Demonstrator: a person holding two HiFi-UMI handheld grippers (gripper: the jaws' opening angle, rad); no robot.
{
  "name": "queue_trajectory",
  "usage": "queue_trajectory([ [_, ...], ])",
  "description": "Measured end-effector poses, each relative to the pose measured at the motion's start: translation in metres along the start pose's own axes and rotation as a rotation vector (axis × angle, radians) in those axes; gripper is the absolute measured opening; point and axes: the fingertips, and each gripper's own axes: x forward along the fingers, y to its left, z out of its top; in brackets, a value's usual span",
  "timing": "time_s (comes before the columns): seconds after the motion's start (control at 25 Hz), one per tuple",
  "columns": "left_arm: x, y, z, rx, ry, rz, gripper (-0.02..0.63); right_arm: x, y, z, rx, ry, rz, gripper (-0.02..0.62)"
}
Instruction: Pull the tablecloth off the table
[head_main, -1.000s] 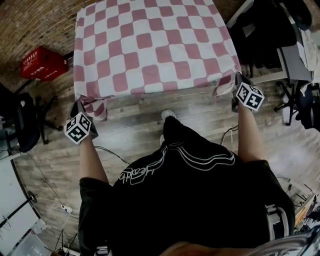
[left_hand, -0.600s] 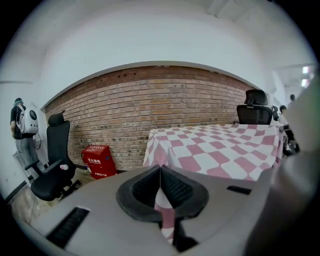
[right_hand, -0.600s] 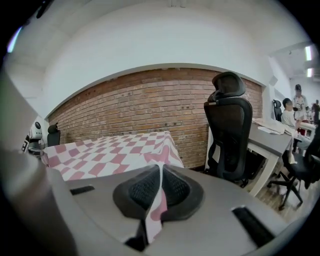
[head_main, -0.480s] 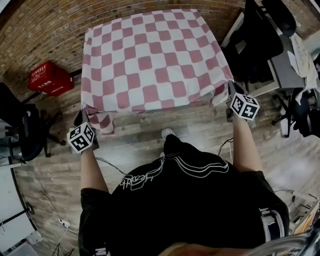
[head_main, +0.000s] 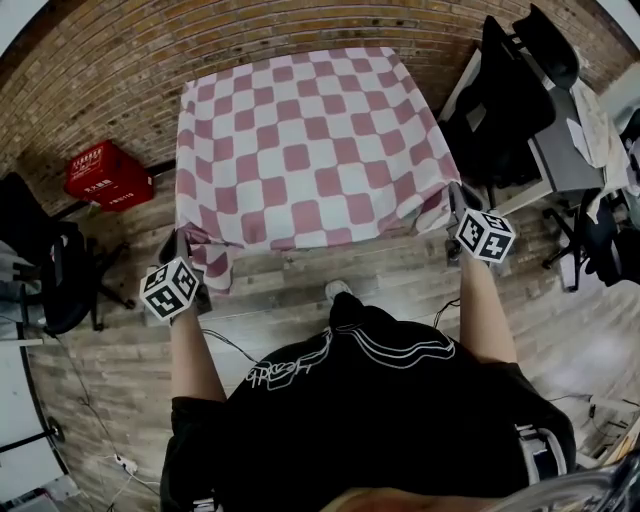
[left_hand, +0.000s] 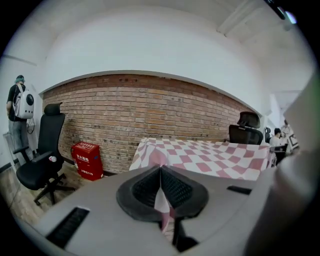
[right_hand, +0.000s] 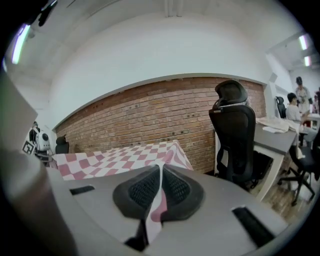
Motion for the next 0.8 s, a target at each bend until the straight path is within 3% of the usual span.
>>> queue_trajectory([
  [0.28,-0.024,-0.015,0.007,-0.049,-0.068,-0.066,0.006,-0.023,0.007,-0.004,0.093,-0.044,0.017,-0.002],
  [0.8,-0.041,-0.027,0.005,-0.107,-0.078,-0.144,0.006,-0.042,0.018,-0.009,0.080,-0.016,0.006,-0.002],
])
